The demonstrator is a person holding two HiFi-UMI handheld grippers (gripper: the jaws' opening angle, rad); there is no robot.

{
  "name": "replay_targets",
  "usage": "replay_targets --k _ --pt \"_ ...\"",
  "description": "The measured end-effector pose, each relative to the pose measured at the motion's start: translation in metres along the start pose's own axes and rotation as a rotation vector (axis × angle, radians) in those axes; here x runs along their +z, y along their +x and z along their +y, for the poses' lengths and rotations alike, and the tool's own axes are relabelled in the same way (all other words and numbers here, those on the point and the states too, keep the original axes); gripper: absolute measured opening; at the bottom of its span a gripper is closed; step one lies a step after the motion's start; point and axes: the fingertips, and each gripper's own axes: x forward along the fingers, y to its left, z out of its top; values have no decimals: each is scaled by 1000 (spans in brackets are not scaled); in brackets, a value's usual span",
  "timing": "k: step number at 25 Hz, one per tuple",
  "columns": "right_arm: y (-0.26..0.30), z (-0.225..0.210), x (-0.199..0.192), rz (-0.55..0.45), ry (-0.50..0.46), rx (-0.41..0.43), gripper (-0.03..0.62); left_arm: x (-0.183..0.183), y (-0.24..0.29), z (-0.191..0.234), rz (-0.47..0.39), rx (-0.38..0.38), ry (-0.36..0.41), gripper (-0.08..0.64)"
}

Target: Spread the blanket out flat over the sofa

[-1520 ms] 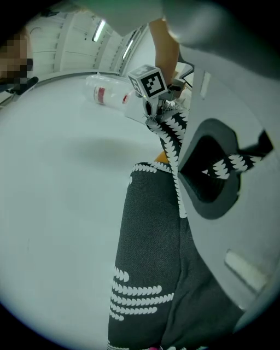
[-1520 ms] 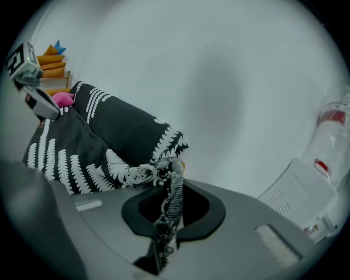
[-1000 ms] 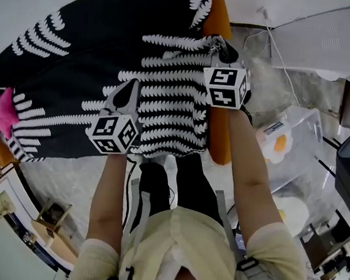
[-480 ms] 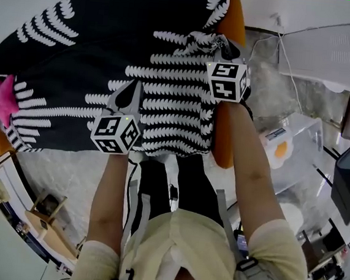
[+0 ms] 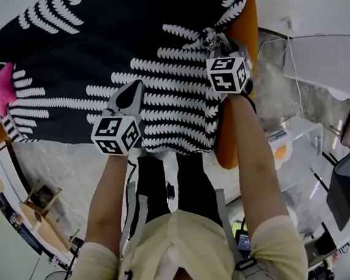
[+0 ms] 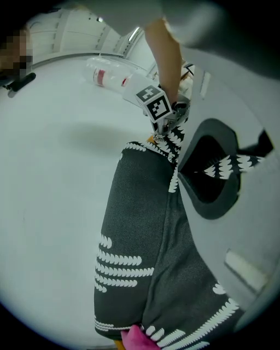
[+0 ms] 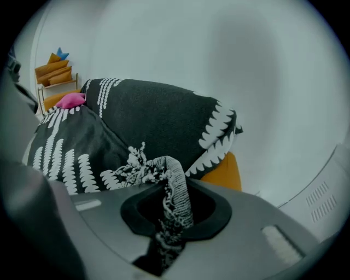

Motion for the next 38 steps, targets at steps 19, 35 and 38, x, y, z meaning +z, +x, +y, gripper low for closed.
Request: replay_targets --k 19,35,38 --pt "11 111 -16 79 -53 415 288 -23 0 -1 8 3 -11 3" --pt "-78 110 16 -61 90 284 272 -17 -65 14 -56 -13 -1 3" --pt "-94 99 5 -75 123 242 262 -18 -73 9 -66 -16 -1 3"
